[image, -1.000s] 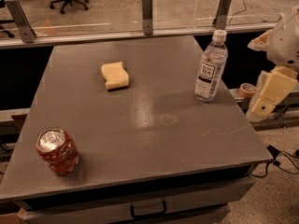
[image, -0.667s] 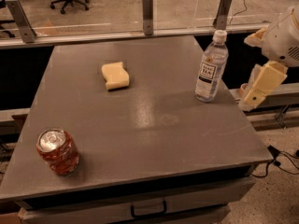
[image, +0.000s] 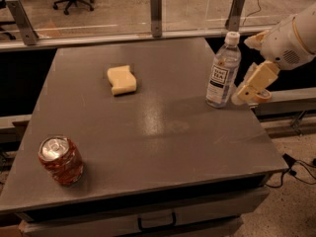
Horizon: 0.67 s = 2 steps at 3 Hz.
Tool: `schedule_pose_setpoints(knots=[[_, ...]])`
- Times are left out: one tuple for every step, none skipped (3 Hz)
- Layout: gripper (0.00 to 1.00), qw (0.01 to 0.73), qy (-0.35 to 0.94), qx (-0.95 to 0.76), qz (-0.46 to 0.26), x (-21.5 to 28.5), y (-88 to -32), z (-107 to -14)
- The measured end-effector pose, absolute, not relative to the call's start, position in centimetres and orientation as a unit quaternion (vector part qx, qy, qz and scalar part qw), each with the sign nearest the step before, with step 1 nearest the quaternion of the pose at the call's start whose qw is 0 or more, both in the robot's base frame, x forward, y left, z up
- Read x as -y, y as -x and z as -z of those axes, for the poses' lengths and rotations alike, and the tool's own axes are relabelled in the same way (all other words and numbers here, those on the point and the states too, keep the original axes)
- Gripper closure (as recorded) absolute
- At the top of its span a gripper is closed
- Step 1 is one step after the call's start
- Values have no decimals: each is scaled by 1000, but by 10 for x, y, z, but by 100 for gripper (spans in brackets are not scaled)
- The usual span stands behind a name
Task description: Move blue plastic bottle near sponge
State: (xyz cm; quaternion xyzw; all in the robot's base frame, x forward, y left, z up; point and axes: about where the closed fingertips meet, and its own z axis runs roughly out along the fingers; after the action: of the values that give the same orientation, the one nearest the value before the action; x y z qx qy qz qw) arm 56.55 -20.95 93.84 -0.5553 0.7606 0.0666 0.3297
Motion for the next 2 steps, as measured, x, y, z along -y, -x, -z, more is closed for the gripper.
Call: schedule_pose_setpoints(knots=[[0, 354, 529, -762, -119, 200, -582, -924], [18, 371, 492, -768, -174, 198, -598, -910]])
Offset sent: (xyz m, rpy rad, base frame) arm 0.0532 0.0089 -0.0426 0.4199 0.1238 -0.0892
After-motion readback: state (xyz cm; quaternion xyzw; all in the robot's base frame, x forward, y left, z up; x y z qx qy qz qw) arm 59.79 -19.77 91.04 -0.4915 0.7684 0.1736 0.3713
